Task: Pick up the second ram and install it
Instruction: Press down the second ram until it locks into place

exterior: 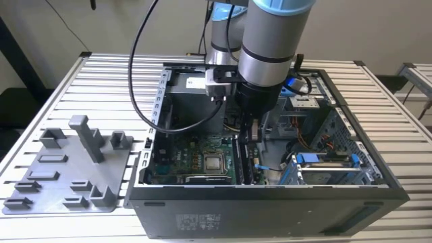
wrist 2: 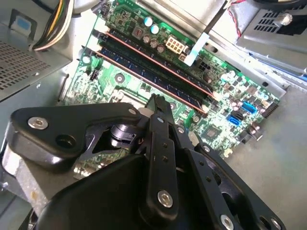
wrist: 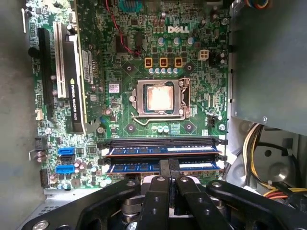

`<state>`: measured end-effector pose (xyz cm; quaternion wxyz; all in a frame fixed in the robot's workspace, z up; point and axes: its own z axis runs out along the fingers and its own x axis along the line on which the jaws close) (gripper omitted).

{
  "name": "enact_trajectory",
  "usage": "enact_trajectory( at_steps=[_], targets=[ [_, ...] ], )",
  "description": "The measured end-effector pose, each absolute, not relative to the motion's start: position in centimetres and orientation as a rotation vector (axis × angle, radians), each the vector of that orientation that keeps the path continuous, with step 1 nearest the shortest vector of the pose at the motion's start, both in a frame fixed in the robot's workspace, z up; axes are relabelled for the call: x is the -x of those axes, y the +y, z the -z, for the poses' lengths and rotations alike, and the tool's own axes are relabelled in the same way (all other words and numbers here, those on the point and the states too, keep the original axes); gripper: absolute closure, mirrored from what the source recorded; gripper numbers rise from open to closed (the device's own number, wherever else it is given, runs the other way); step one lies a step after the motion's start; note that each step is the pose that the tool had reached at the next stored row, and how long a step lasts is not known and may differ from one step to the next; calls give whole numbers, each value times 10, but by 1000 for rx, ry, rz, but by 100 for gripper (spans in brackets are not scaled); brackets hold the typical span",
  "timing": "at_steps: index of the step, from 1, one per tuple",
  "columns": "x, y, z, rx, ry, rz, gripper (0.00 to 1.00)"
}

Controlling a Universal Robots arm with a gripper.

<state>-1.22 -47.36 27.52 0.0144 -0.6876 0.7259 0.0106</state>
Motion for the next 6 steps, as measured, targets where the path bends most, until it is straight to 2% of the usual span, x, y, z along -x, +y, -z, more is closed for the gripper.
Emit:
enact_trajectory(
  at_steps=[6],
  targets=[
    [12, -474, -278, 2141, 2260, -33, 89]
  ],
)
